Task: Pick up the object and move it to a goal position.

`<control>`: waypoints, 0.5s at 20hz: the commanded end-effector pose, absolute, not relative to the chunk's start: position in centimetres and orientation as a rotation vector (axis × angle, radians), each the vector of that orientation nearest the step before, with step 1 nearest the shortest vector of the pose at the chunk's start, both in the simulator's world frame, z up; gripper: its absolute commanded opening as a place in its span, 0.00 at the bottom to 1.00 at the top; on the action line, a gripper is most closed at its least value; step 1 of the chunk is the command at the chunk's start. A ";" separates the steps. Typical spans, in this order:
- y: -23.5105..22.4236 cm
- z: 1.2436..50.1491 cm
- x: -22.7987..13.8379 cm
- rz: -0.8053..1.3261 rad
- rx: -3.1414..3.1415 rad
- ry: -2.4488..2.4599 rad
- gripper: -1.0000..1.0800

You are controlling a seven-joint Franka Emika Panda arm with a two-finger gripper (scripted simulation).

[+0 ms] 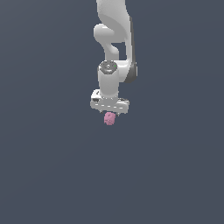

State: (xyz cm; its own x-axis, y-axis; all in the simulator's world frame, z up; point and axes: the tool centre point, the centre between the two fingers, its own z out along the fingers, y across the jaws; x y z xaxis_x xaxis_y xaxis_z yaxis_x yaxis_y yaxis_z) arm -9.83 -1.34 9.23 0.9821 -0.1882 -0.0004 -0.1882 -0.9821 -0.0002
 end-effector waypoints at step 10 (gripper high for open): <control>-1.4 7.7 -10.1 0.001 -3.127 0.306 0.96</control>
